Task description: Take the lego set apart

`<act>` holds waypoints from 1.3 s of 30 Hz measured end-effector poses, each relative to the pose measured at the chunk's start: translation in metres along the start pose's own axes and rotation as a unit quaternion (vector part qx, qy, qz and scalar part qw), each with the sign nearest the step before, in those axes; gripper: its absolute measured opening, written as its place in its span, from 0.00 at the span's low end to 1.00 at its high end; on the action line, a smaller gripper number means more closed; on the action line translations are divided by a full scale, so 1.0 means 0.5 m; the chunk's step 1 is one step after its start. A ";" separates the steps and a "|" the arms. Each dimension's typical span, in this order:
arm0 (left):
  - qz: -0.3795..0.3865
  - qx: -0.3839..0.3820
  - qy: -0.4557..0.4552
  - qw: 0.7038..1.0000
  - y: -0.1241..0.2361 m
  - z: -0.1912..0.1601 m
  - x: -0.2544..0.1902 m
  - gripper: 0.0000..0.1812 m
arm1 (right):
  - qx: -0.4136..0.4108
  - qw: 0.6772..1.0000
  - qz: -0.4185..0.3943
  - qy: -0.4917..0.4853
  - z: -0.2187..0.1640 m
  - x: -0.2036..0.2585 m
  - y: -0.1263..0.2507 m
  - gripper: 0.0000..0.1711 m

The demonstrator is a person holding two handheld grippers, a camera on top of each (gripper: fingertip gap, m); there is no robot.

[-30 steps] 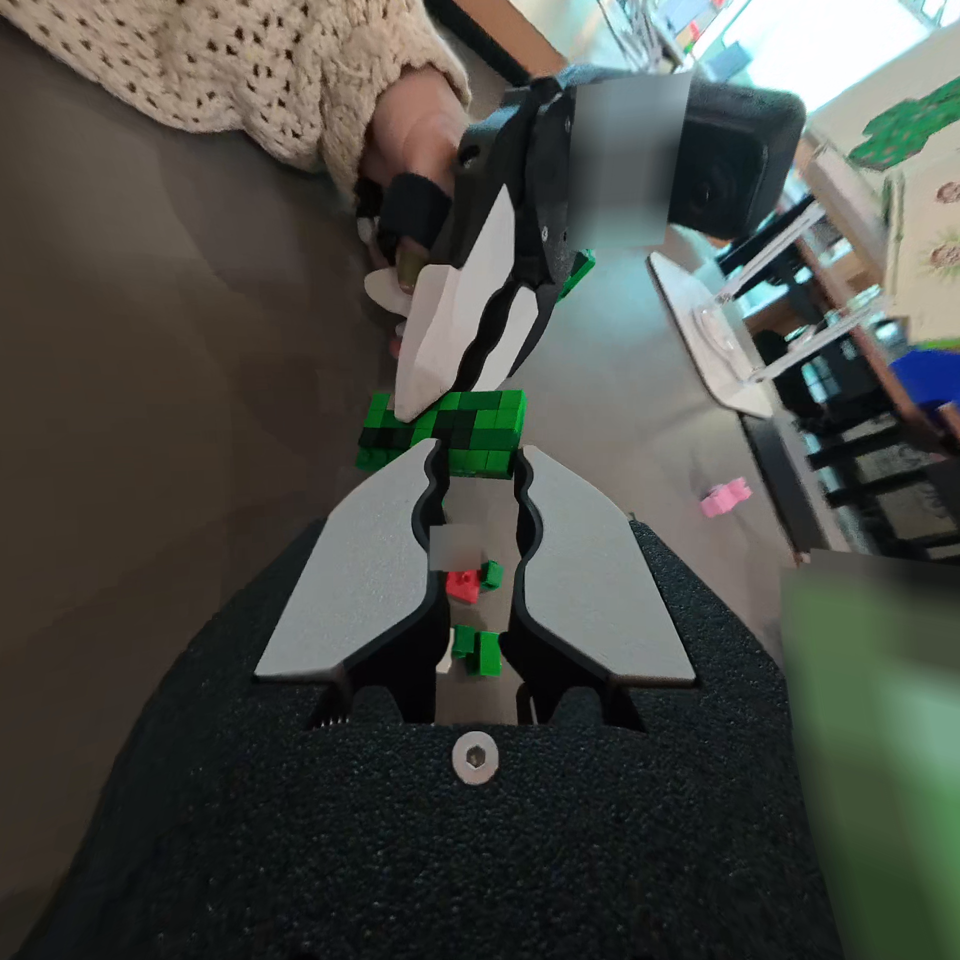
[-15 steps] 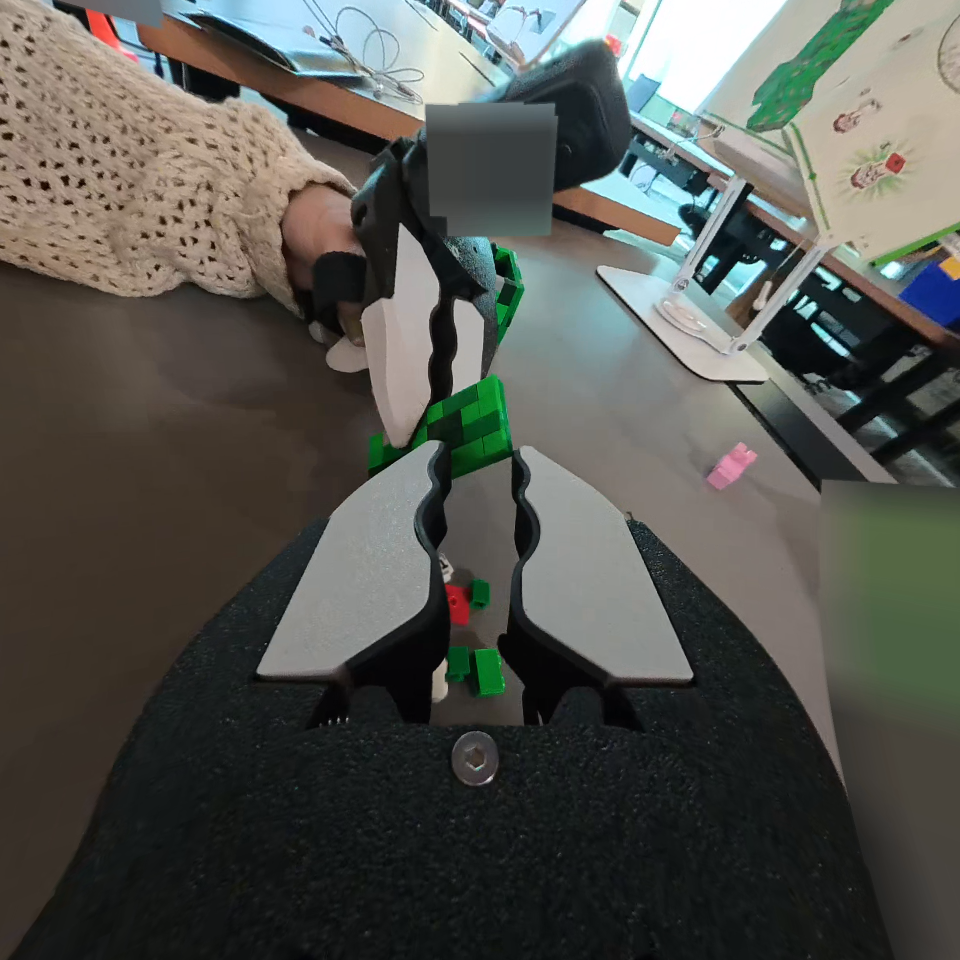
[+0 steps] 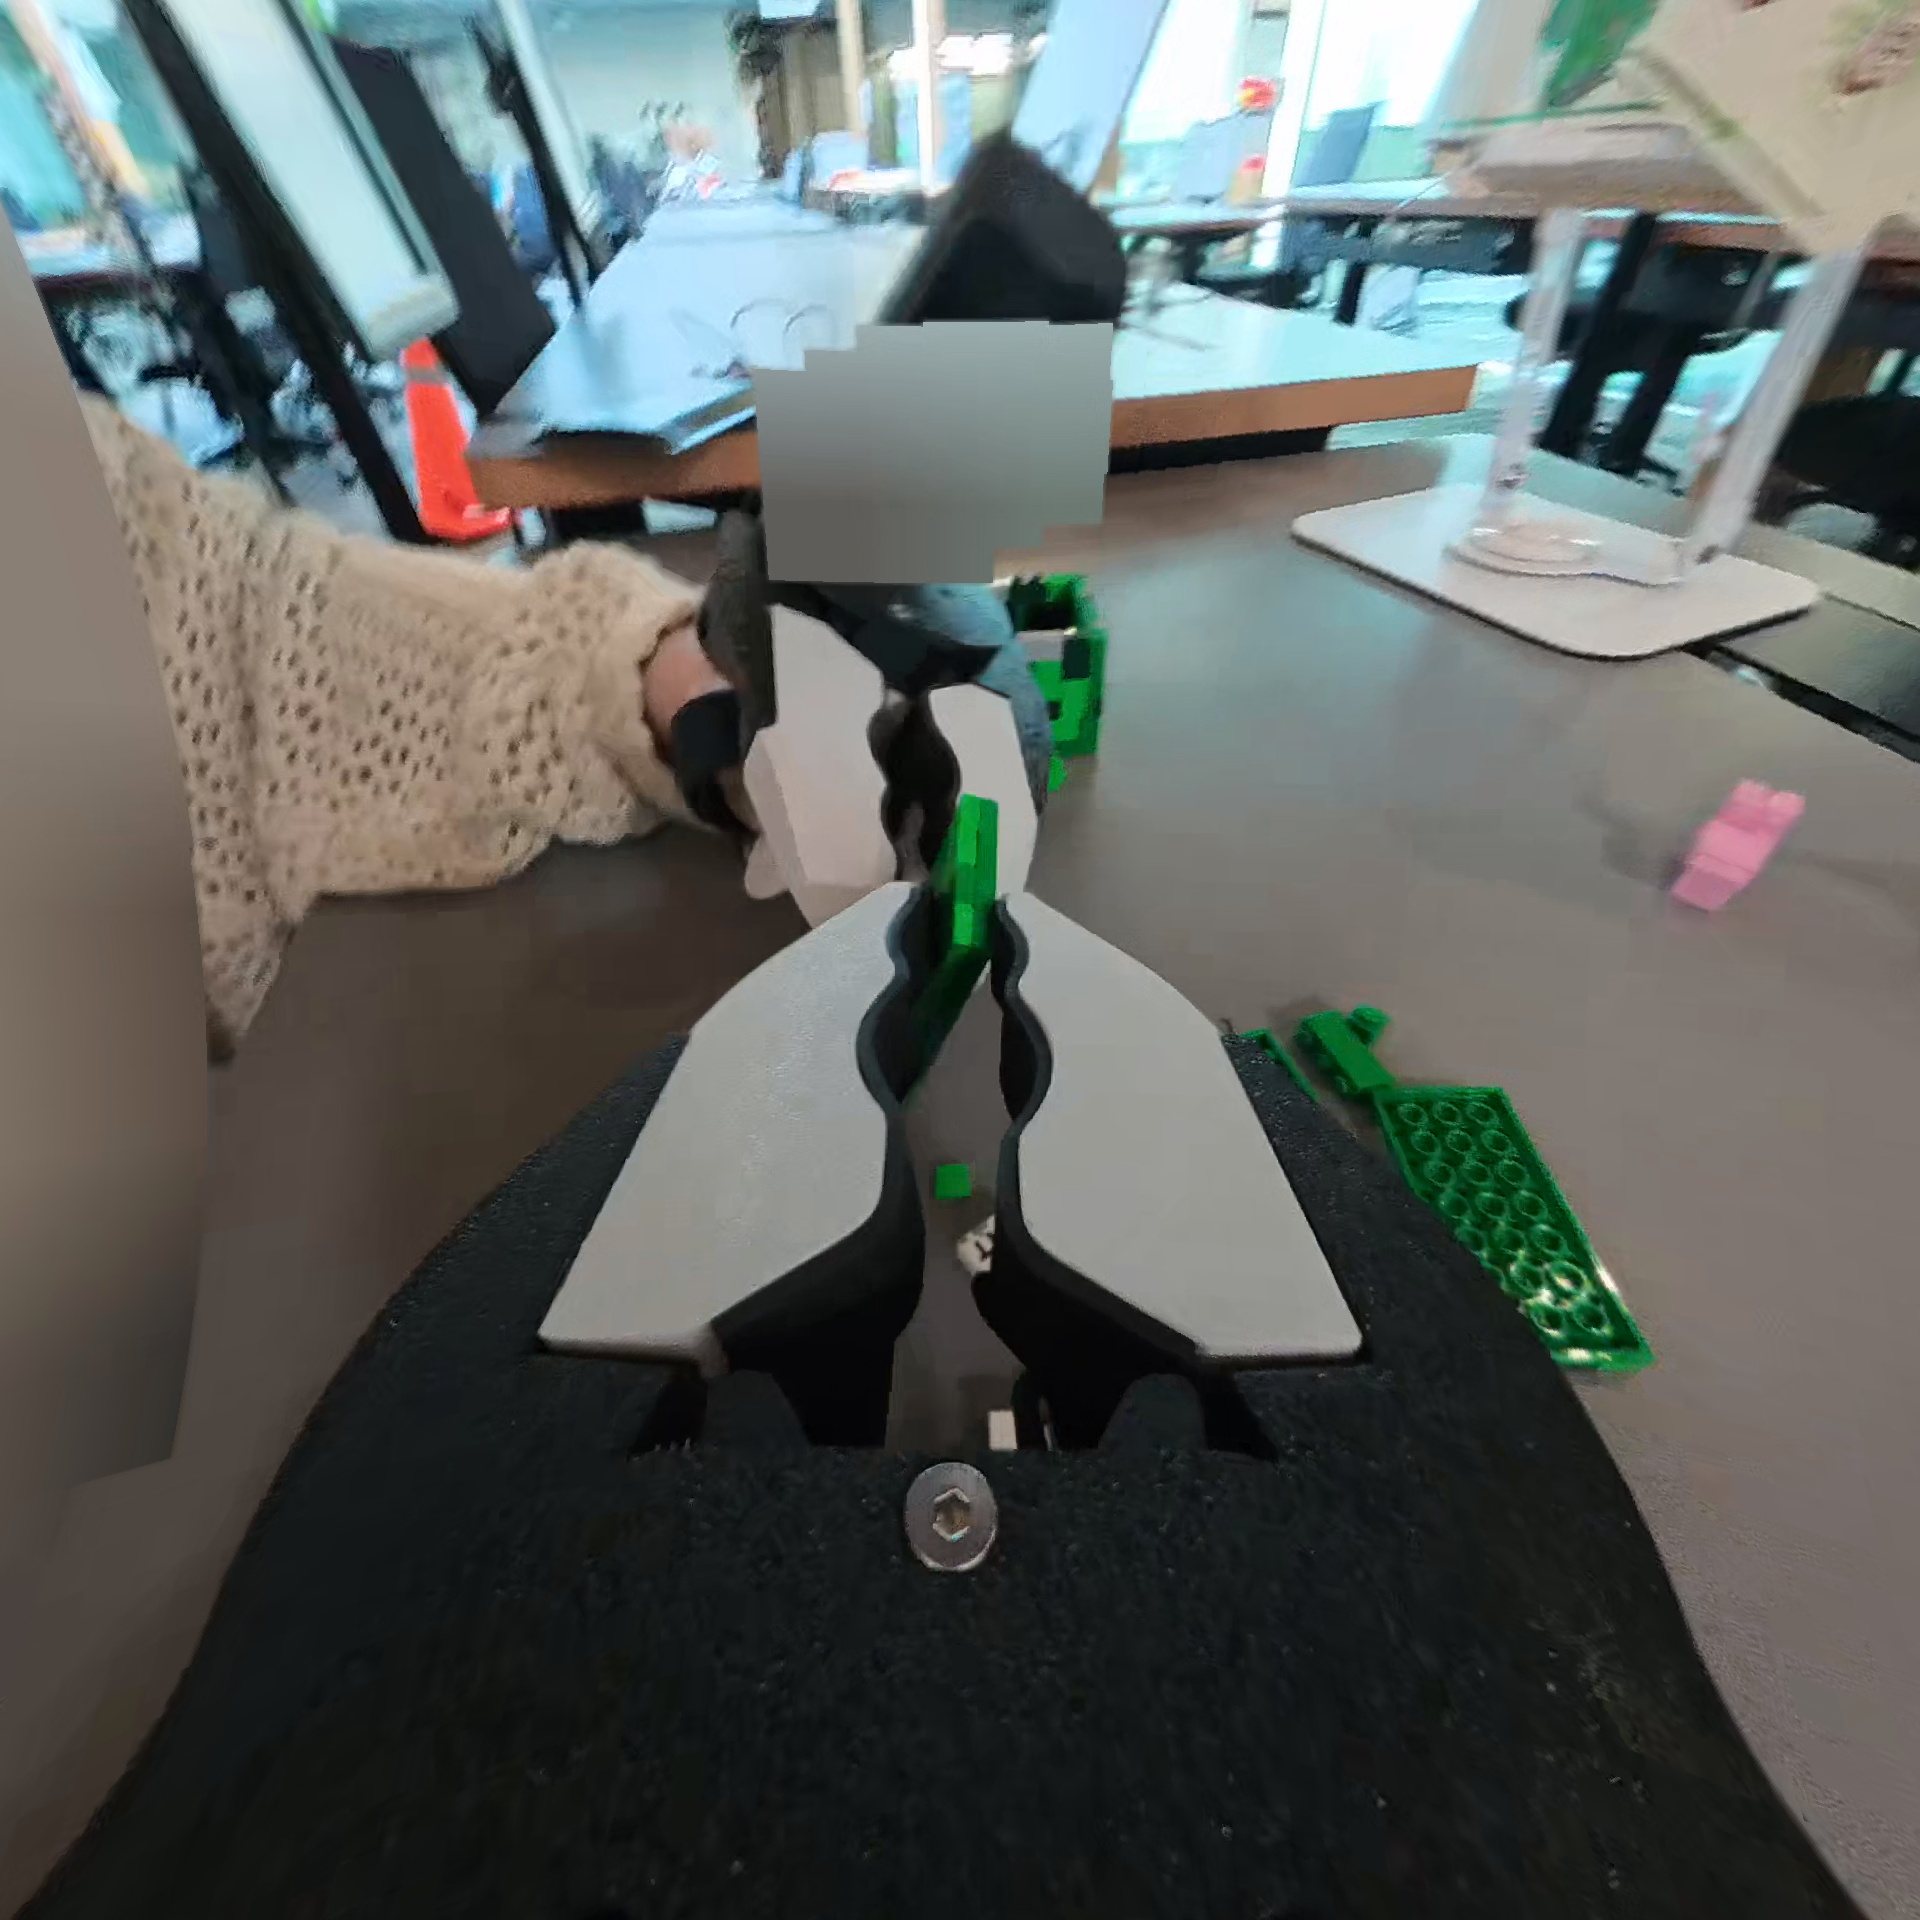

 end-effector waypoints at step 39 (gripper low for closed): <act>0.101 0.291 -0.210 0.928 0.018 -0.112 0.012 0.19 | 0.170 0.969 0.059 0.167 -0.105 0.056 -0.015 0.27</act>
Point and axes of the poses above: each gripper's, where its closed fingertips meet, y back along the fingers, z out of its top, x = y × z across the jaws, the point moved 1 cm from there along y, back along the fingers, and after that the axes turned 3 degrees about -z, right-handed, at the moved point
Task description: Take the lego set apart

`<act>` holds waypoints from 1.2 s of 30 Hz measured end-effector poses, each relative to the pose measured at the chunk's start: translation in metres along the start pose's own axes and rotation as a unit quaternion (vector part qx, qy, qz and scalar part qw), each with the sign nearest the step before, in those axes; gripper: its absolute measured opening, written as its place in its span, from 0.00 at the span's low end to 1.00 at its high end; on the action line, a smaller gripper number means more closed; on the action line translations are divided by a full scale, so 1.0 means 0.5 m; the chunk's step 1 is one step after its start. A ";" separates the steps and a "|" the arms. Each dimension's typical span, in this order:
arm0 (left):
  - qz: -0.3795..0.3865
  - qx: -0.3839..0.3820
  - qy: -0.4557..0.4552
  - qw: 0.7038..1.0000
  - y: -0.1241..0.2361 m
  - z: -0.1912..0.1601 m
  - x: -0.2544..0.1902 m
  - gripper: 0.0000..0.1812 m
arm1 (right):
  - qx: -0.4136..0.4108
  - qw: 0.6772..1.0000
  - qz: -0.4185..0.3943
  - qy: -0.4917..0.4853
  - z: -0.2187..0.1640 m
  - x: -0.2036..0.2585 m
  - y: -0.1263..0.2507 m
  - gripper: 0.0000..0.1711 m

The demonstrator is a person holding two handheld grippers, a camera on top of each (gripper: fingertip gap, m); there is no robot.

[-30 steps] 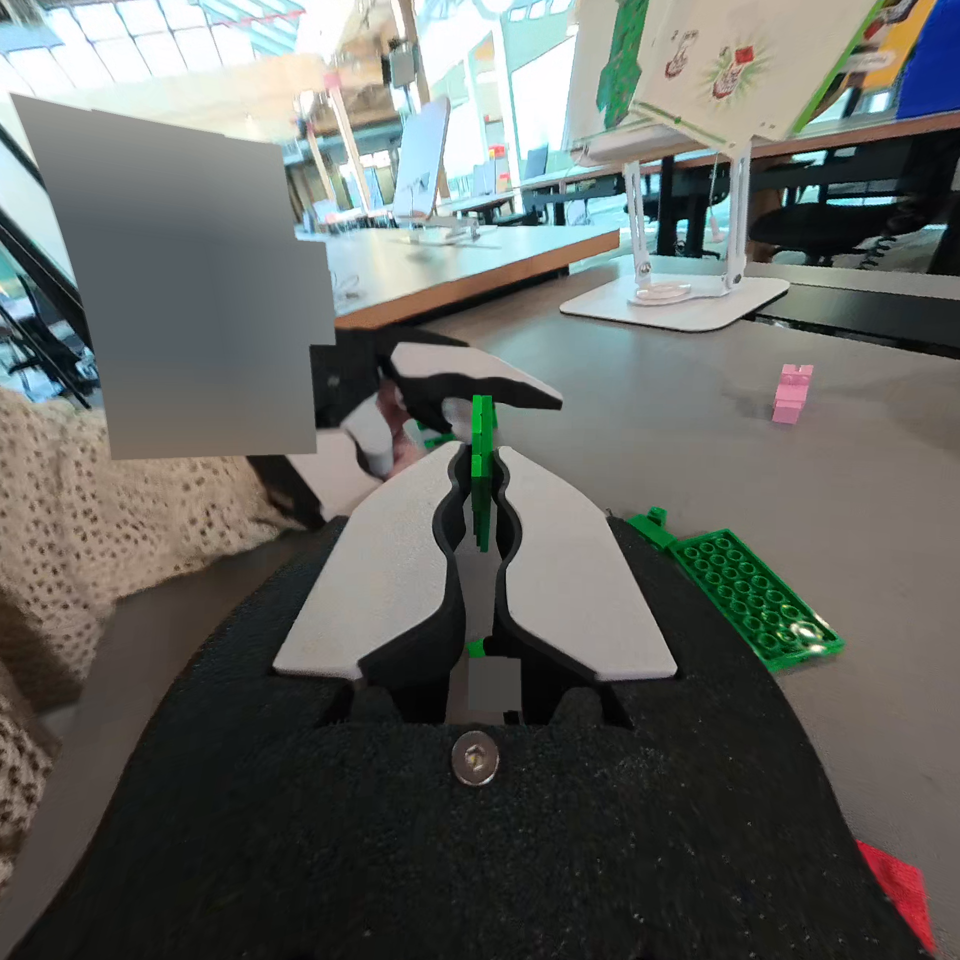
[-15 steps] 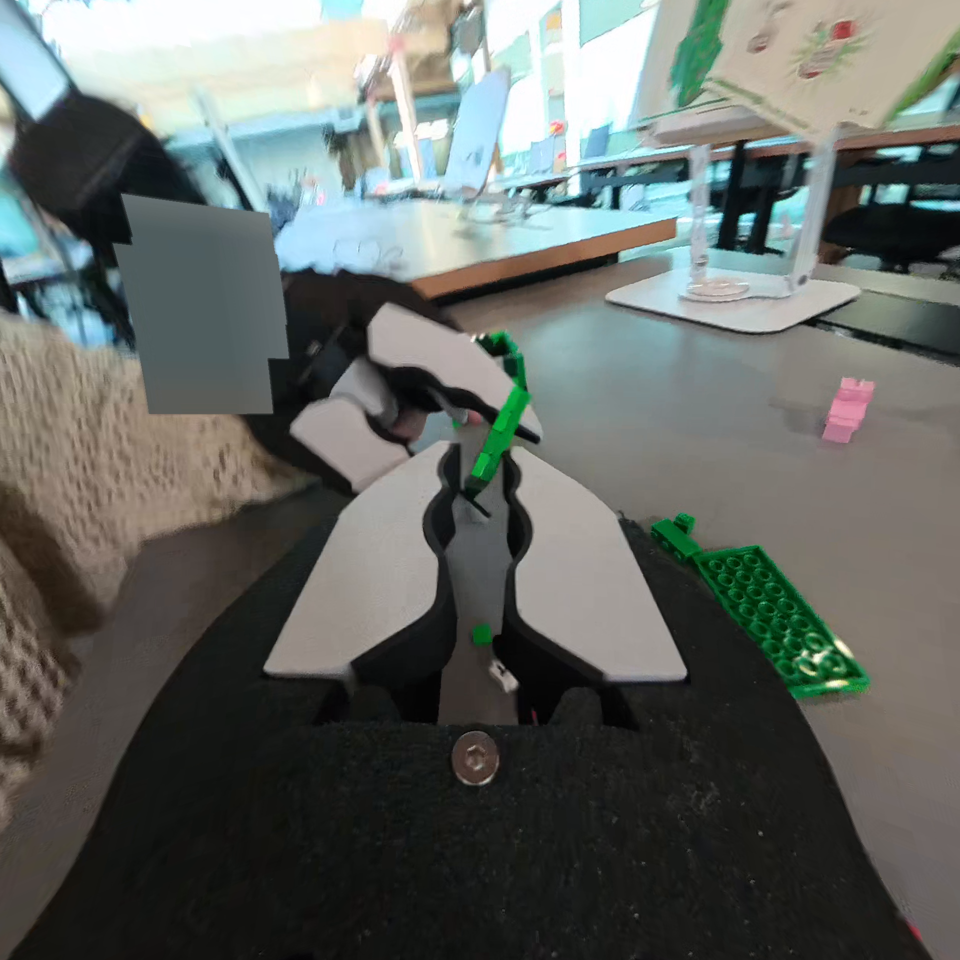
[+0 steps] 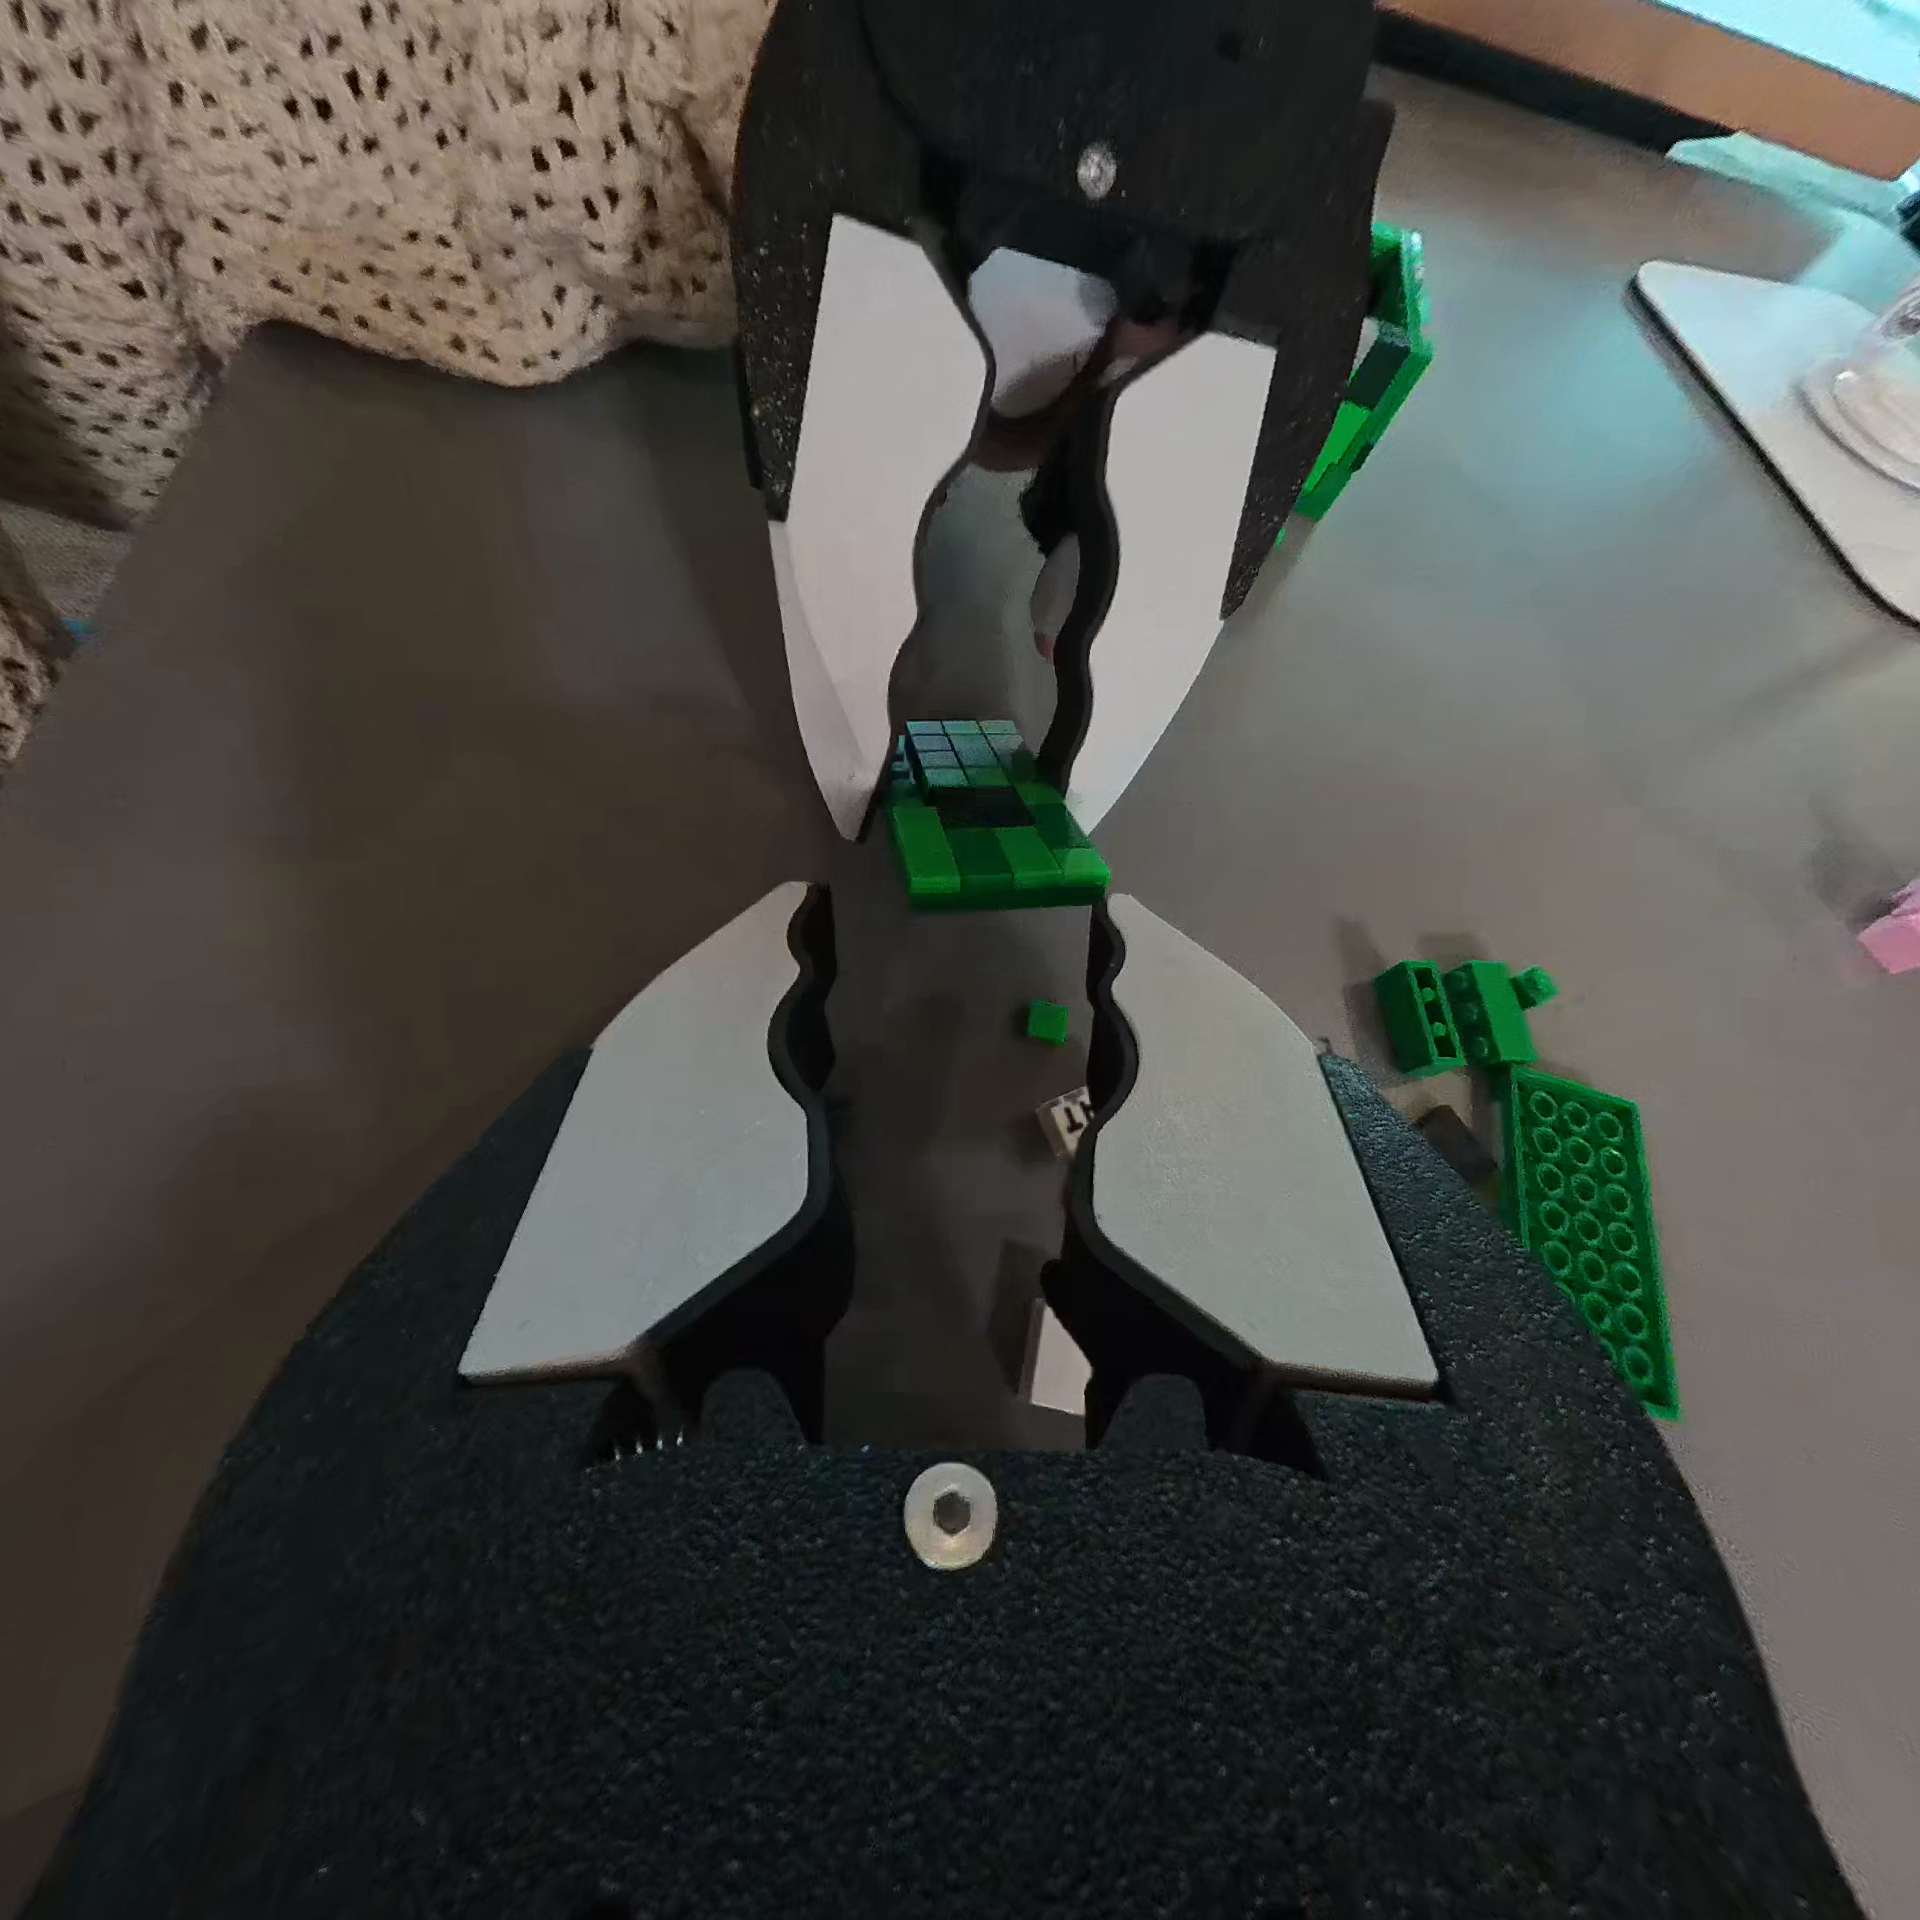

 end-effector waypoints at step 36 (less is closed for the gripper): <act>0.402 -0.041 -0.422 0.812 0.045 0.060 0.075 0.03 | -0.090 0.977 0.014 -0.194 0.026 -0.055 0.039 0.21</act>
Point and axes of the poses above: each gripper's, where its closed fingertips meet, y back along the fingers, z out of its top, x = y × z across the jaws, the point moved 1 cm from there along y, back along the fingers, and after that the axes turned 3 degrees about -z, right-handed, at the moved point
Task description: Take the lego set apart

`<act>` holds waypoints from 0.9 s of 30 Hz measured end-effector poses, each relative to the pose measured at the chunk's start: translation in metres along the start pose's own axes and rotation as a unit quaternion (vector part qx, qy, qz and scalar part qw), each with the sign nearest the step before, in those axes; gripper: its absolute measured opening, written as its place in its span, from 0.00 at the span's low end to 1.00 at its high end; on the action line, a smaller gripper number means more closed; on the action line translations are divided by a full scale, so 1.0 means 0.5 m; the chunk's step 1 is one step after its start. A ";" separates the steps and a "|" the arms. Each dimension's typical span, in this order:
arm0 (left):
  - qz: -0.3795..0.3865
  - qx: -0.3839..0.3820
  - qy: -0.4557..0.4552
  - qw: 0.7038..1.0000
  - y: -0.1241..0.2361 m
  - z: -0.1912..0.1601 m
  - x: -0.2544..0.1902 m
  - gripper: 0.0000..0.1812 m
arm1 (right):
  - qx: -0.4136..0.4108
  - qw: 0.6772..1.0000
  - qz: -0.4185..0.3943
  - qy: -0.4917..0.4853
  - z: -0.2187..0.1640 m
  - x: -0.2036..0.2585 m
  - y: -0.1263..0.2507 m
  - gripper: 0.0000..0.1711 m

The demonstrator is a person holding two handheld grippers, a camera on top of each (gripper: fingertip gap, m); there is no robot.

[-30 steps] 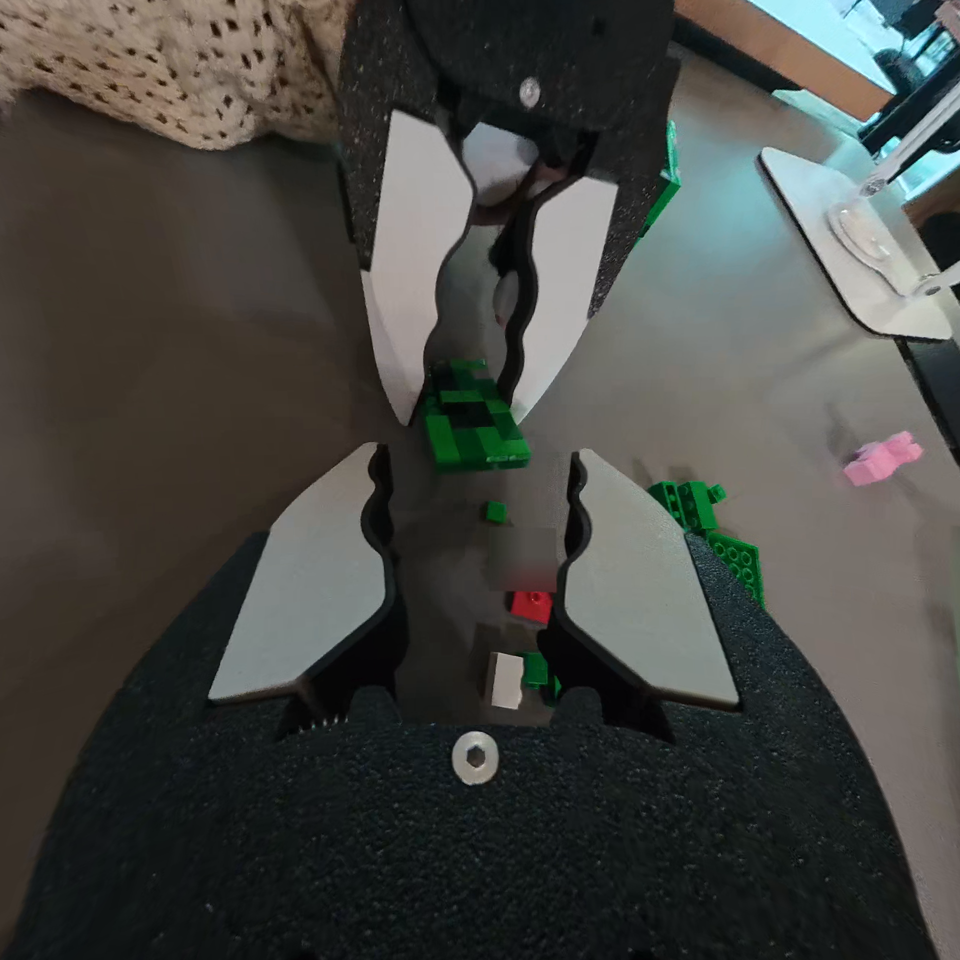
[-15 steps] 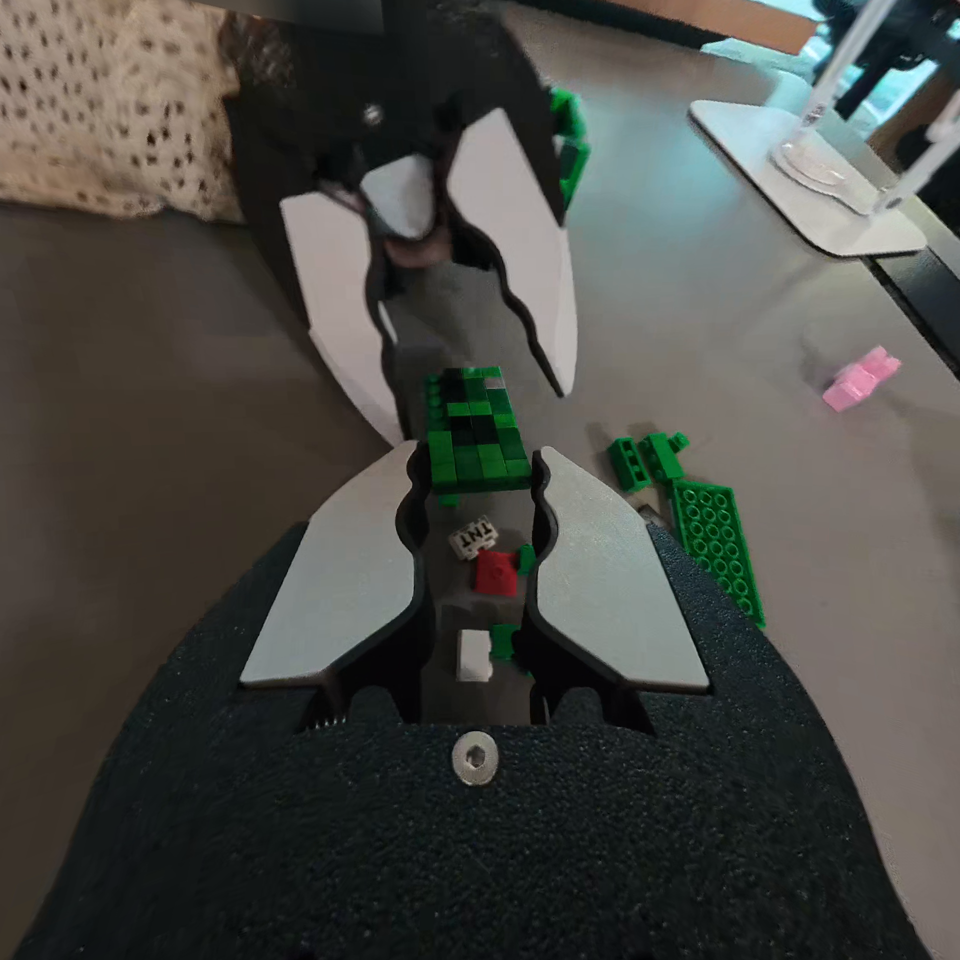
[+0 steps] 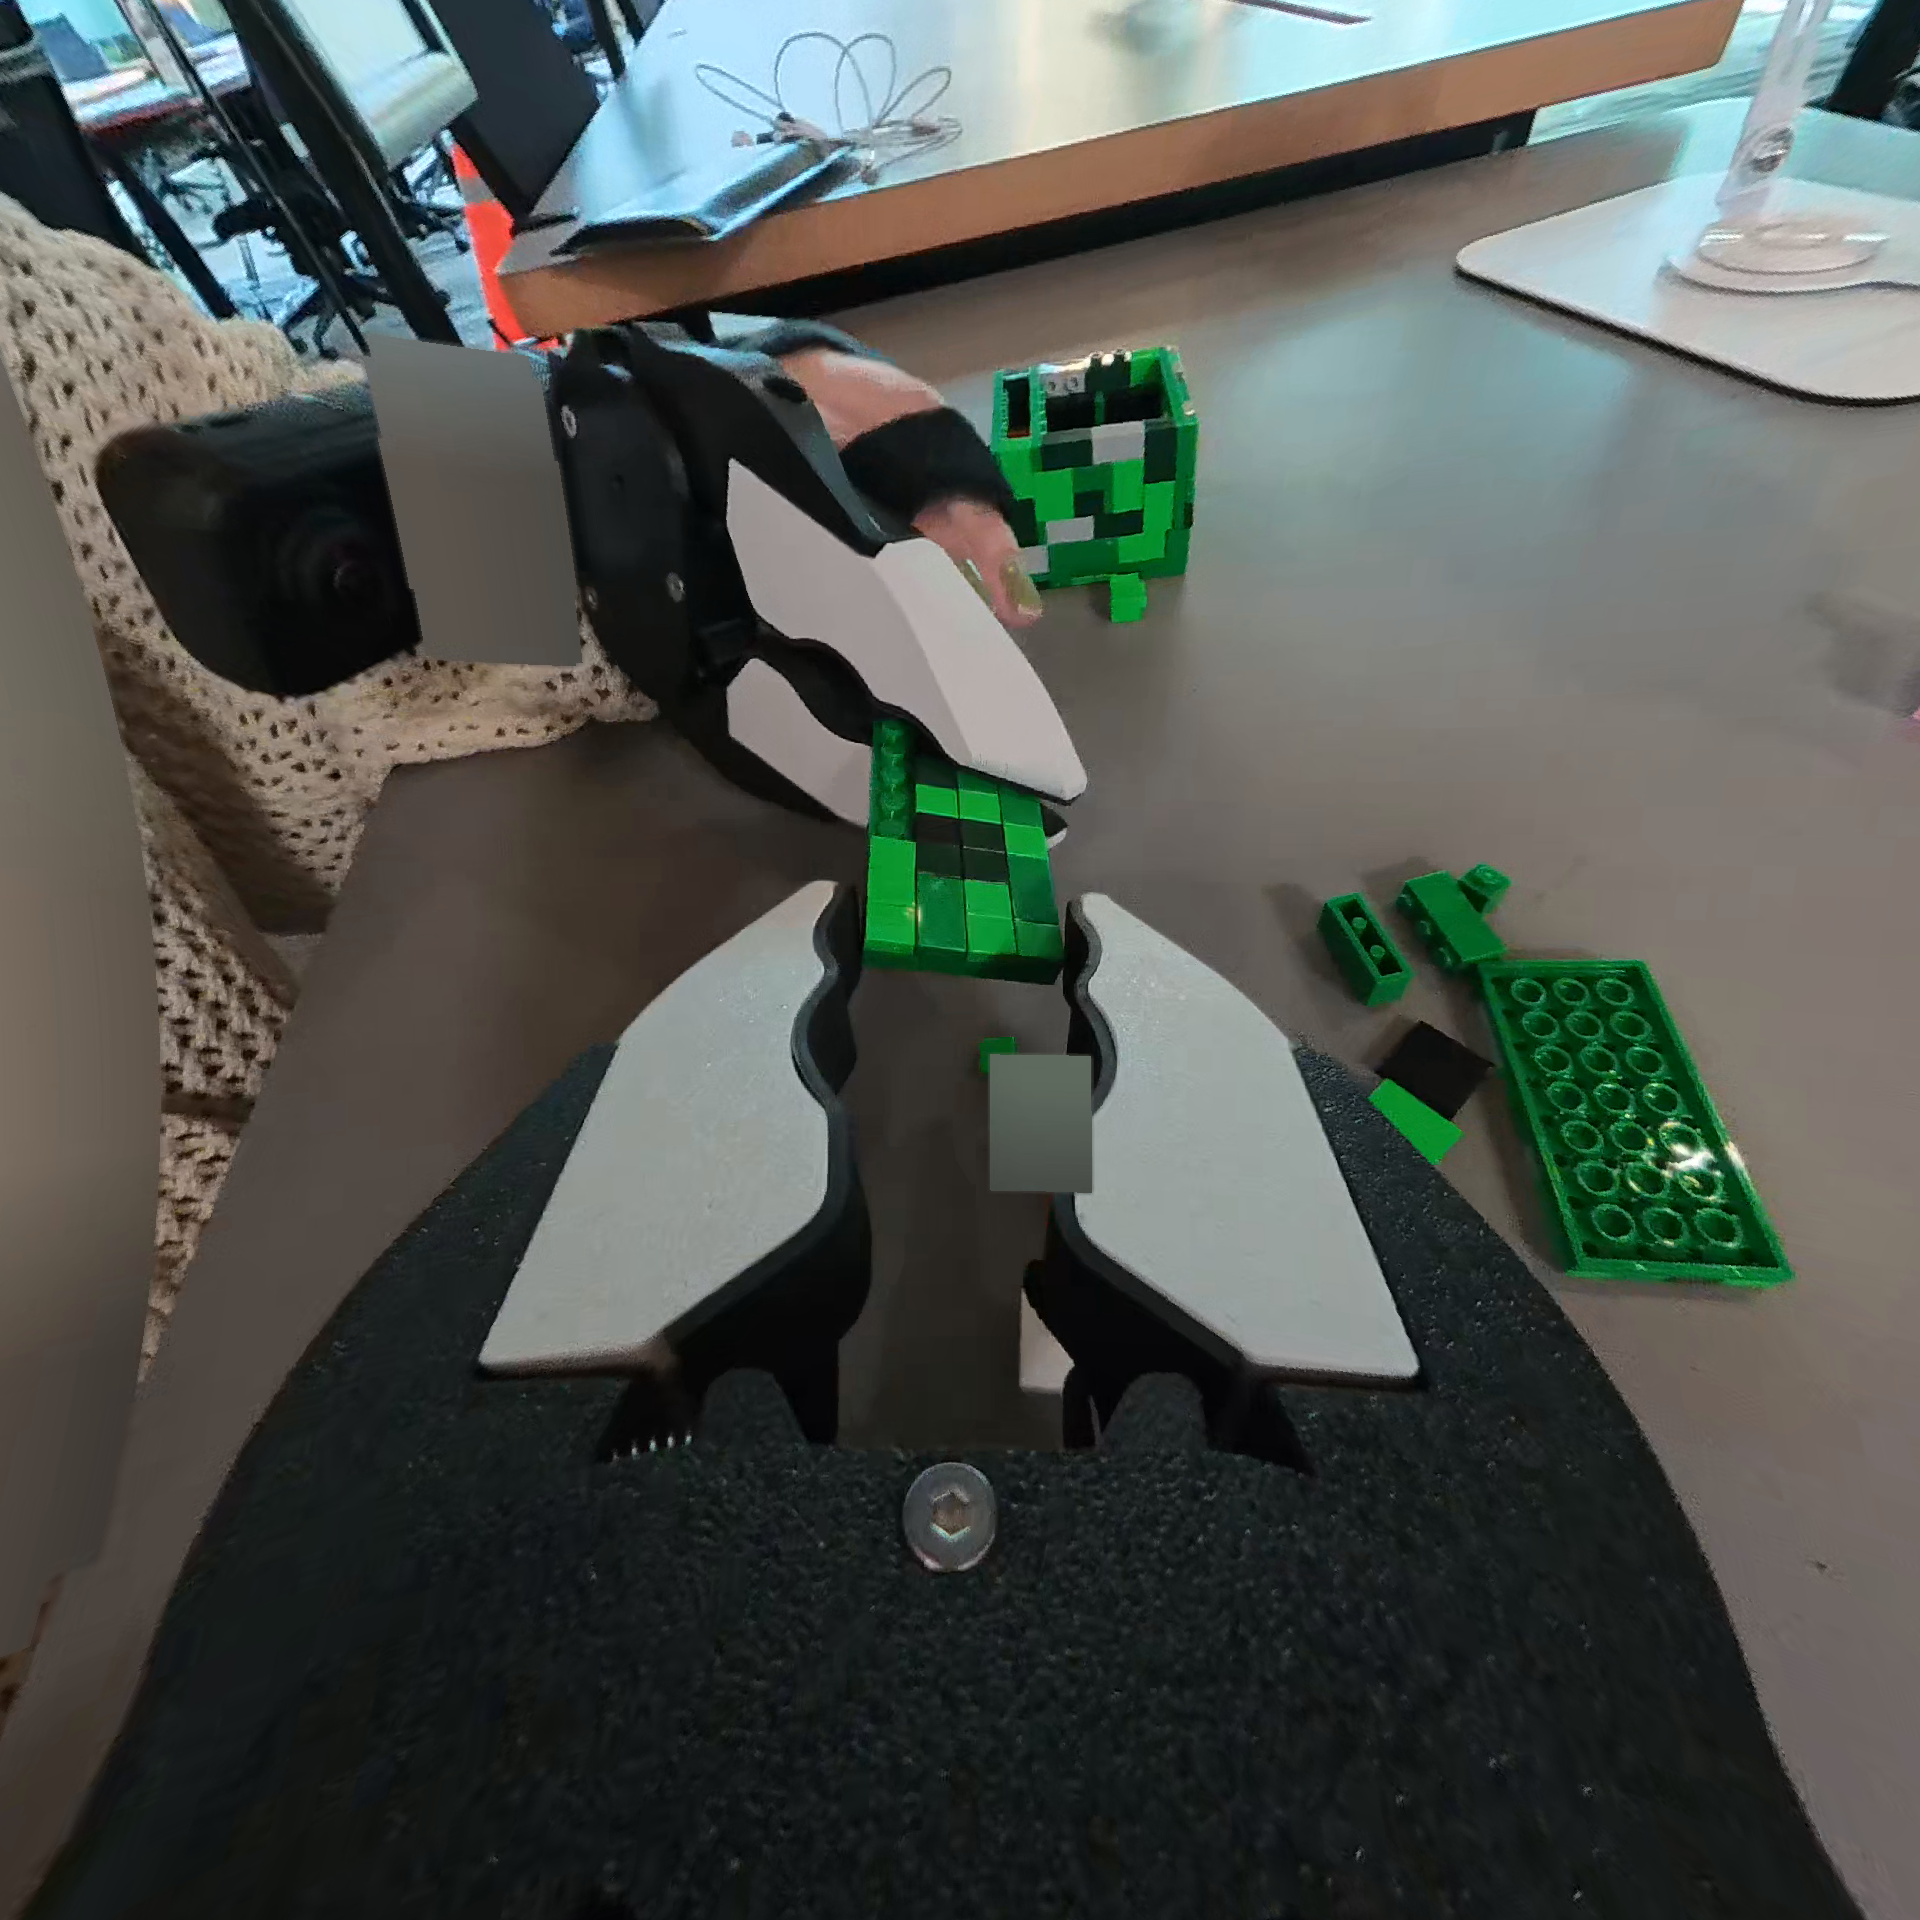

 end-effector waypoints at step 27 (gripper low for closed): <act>-0.022 0.007 -0.199 0.980 -0.012 0.017 -0.058 0.03 | 0.118 0.990 0.004 0.080 -0.069 0.017 -0.013 0.24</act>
Point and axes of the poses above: each gripper's, where its closed fingertips meet, y back along the fingers, z out of its top, x = y × z across the jaws, the point moved 1 cm from there along y, back along the fingers, and after that the axes turned 3 degrees about -z, right-handed, at the moved point
